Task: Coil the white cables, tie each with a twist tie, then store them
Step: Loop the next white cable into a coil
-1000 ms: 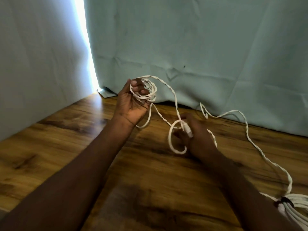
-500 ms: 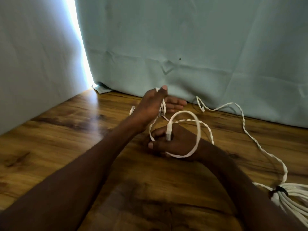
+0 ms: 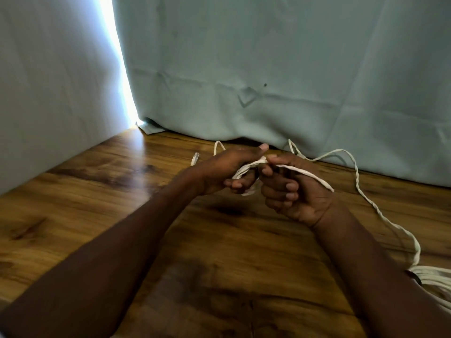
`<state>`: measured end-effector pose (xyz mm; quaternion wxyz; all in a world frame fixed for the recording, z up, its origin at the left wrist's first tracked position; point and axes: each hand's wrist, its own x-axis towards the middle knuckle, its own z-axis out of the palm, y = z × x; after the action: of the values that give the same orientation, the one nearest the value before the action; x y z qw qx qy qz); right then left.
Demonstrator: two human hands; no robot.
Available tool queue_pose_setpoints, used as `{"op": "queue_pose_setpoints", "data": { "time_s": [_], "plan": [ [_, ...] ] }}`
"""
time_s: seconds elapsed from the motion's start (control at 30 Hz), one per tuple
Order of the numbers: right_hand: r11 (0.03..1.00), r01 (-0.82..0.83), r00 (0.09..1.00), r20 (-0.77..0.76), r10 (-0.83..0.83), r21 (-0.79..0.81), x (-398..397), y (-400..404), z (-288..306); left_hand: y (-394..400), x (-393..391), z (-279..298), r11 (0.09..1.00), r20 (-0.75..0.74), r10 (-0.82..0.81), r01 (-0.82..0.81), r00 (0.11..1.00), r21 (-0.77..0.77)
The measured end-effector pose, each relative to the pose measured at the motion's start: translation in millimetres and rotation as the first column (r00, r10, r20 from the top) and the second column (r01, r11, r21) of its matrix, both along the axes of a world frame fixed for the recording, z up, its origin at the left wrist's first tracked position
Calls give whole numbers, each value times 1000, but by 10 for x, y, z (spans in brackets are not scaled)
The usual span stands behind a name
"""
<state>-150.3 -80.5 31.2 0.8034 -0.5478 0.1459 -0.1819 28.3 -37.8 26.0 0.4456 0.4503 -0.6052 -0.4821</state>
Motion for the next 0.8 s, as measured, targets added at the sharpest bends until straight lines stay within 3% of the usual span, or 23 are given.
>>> {"op": "queue_pose_setpoints", "data": {
  "time_s": [0.17, 0.27, 0.33, 0.43, 0.53, 0.7, 0.8],
  "plan": [
    [995, -68, 996, 55, 64, 74, 9, -14, 8, 57, 76, 20, 978, -147, -185, 196, 972, 67],
    [992, -3, 993, 117, -12, 128, 50, 18, 29, 79, 81, 49, 989, -219, -115, 132, 969, 68],
    [981, 139, 980, 123, -155, 134, 71, 10, 44, 68, 112, 60, 997, -278, -48, 63, 960, 44],
    [879, 459, 887, 121, -445, -127, 105, -14, 0, 27, 147, 72, 999, -420, -41, 50, 907, 11],
    [637, 575, 791, 148, -594, -513, 176, 26, -62, -18, 145, 57, 996, -580, -70, 88, 812, 3],
    [725, 499, 859, 159, -486, -474, 220, 68, -84, -54, 145, 34, 994, -701, -80, 109, 709, -4],
    [731, 513, 852, 163, -497, -451, 228, 69, -113, -41, 137, 34, 985, -679, -136, 169, 722, -18]
  ]
}}
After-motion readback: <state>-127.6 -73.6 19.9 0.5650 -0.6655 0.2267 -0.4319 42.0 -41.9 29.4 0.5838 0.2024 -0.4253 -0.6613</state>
